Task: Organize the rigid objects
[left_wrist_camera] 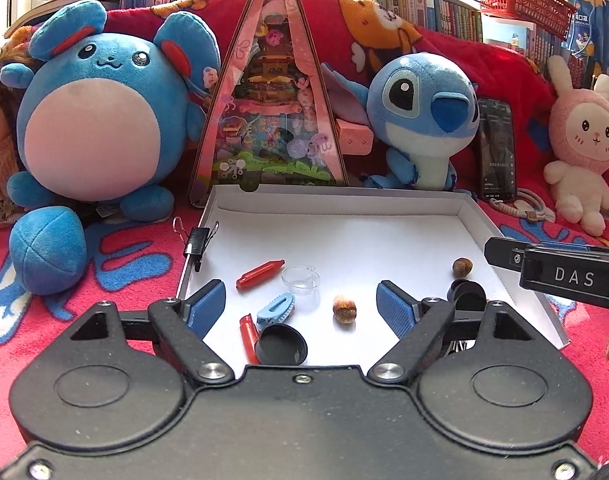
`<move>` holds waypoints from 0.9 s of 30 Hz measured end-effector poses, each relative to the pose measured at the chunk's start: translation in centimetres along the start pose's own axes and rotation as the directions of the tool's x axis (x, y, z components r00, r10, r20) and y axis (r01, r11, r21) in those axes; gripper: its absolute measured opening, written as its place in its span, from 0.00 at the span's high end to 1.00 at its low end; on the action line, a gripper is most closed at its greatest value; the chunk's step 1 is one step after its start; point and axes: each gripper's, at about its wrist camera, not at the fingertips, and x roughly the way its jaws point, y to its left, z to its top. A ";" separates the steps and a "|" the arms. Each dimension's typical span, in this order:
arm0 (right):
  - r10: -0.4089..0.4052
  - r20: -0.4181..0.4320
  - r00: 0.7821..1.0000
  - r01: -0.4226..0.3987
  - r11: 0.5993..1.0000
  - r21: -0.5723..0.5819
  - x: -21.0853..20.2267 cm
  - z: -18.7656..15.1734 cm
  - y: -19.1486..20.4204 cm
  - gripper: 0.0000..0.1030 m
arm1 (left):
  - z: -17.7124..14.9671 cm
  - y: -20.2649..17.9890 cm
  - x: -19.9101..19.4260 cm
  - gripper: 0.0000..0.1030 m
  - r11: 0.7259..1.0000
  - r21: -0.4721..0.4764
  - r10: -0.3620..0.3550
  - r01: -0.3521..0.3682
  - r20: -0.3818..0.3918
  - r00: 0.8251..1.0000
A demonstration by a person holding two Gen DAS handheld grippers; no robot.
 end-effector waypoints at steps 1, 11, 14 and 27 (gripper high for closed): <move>0.001 0.019 1.000 -0.001 1.000 -0.003 -0.8 -0.3 0.0 0.24 | -0.2 0.1 -0.6 0.19 1.000 -0.002 -0.005 0.005 0.008 1.000; 0.023 0.090 0.996 -0.022 1.000 -0.012 -5.8 -3.9 -0.3 0.16 | -4.0 0.5 -5.3 0.17 1.000 0.016 -0.014 0.013 0.059 0.998; 0.021 0.102 0.995 -0.020 1.000 -0.013 -6.7 -5.1 -0.5 0.14 | -5.2 0.5 -6.0 0.17 1.000 0.029 -0.005 0.003 0.067 0.998; 0.009 0.053 0.999 -0.006 0.998 -0.068 -7.0 -9.3 -0.3 0.10 | -8.8 0.9 -5.5 0.16 0.998 0.030 0.046 -0.046 0.004 0.999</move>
